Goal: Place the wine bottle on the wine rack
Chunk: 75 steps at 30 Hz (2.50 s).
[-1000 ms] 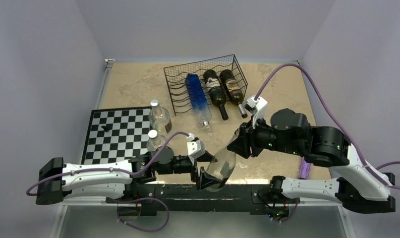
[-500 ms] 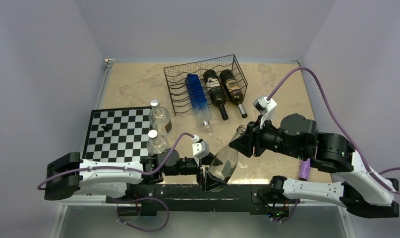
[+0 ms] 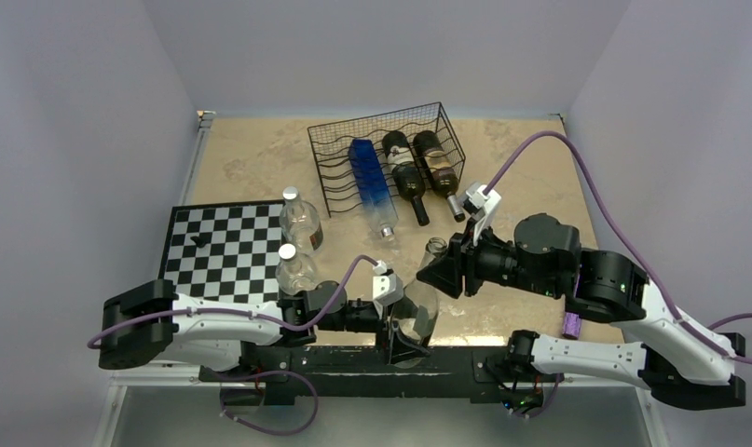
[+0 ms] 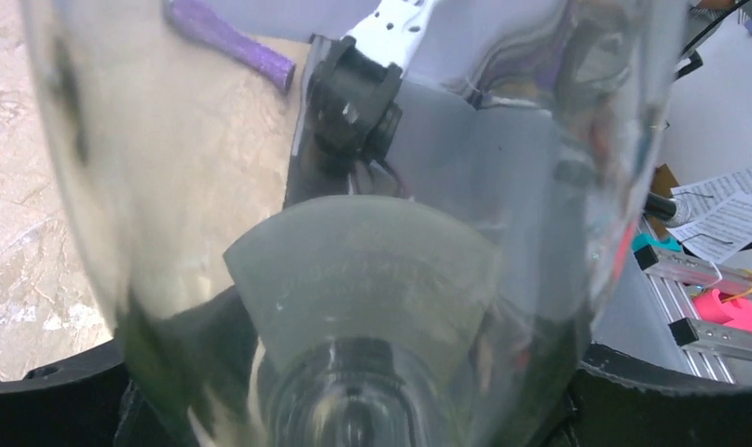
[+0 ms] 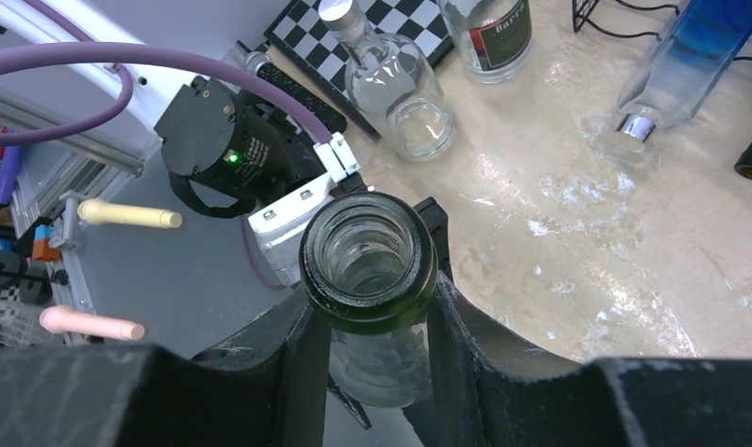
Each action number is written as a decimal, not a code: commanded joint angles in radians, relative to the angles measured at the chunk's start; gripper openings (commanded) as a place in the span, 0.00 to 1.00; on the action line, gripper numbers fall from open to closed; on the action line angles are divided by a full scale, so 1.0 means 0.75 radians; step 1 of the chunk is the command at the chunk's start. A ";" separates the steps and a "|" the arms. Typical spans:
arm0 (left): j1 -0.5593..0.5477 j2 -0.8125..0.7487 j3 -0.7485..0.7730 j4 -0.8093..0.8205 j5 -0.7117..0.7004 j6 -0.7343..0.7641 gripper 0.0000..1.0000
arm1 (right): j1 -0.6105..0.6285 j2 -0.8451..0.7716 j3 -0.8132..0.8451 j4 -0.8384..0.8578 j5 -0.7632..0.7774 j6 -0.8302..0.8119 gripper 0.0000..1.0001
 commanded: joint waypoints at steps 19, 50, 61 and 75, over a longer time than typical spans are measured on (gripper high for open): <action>0.006 -0.092 0.319 -0.846 -0.570 0.674 0.00 | 0.010 -0.327 -0.058 0.004 0.396 0.142 0.90; -0.193 -0.035 0.133 -0.474 -0.970 1.526 0.00 | 0.009 0.131 -0.177 -0.538 -0.252 0.113 0.74; -0.196 -0.032 0.133 -0.432 -0.992 1.511 0.00 | 0.009 0.195 -0.370 -0.364 -0.370 0.179 0.61; -0.197 0.008 0.144 -0.393 -0.998 1.471 0.00 | 0.011 0.211 -0.519 -0.183 -0.447 0.295 0.33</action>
